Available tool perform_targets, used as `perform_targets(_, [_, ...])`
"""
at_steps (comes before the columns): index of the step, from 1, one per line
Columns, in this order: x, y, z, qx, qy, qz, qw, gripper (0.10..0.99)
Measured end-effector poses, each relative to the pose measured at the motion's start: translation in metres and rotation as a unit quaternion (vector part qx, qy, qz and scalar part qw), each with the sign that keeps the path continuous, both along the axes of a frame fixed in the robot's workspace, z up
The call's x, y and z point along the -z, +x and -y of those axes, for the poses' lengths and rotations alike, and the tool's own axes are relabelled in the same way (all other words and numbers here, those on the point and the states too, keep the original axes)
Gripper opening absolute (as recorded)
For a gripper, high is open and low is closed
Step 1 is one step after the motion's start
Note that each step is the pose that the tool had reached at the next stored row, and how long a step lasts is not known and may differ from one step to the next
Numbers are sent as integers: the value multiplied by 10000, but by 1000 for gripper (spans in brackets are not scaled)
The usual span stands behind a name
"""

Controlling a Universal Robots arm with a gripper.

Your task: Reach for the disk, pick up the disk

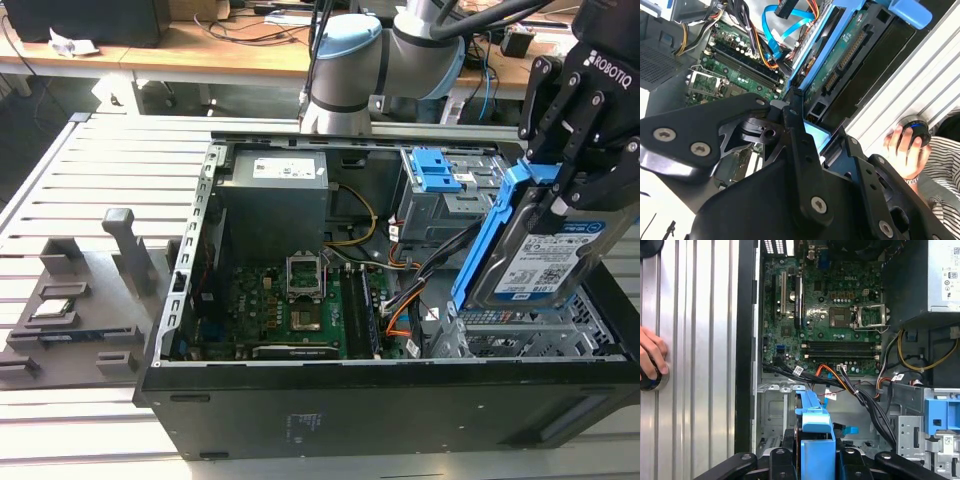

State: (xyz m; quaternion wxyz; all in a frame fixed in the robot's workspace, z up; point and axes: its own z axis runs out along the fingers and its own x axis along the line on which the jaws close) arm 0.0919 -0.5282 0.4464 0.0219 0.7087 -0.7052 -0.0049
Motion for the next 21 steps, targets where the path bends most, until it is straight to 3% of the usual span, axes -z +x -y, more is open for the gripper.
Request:
perform_targets(5, [-8,4,0,2,14,1,10000,365])
perform_targets(10, [-118,5,-6,1,12,0,10000,365])
perform_targets(21, [-118,5,33,1,11,0,10000,365])
